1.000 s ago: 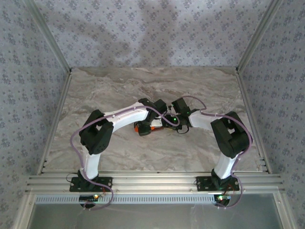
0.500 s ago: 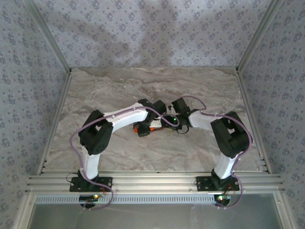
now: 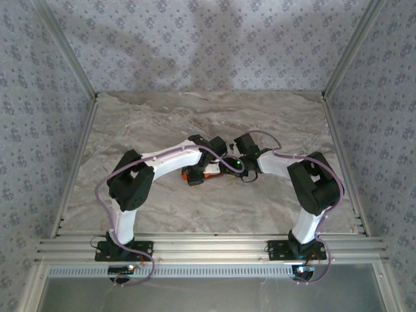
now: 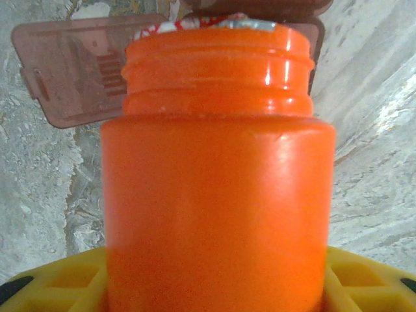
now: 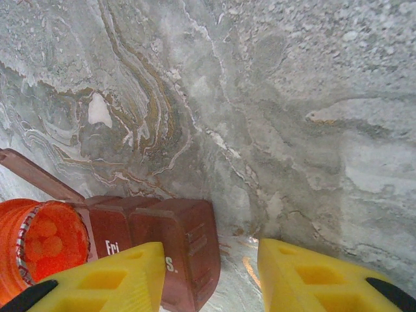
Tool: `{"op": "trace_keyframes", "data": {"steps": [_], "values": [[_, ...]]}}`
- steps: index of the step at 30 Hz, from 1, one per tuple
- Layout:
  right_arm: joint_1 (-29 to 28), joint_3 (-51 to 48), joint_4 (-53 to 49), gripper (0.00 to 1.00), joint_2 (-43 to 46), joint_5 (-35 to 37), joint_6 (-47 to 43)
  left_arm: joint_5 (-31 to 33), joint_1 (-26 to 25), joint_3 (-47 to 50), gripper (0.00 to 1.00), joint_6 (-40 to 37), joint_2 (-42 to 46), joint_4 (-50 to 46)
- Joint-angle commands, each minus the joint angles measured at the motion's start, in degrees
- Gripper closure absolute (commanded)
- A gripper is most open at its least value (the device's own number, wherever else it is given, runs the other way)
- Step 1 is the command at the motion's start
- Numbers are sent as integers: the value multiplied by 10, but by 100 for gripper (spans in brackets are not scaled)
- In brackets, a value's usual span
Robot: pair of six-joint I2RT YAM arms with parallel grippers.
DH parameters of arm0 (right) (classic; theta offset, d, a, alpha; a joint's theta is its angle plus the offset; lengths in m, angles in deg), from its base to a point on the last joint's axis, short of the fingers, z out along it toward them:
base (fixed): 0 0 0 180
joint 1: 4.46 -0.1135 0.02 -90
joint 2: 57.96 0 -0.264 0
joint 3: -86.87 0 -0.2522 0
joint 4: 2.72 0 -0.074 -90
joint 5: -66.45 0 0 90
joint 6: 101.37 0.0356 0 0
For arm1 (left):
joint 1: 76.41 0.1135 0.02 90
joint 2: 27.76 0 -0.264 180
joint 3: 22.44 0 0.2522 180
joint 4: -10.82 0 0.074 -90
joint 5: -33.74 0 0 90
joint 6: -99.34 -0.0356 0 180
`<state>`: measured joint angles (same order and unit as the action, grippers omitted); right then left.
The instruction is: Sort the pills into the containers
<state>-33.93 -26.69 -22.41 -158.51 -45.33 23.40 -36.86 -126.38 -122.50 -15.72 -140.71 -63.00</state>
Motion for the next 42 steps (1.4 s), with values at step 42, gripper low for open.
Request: {"op": "trace_keyframes", "data": {"steps": [42], "values": [[-2,-4,-26,56,-28,5,4,101,-38,-31,100,-40,-10,-22]]}}
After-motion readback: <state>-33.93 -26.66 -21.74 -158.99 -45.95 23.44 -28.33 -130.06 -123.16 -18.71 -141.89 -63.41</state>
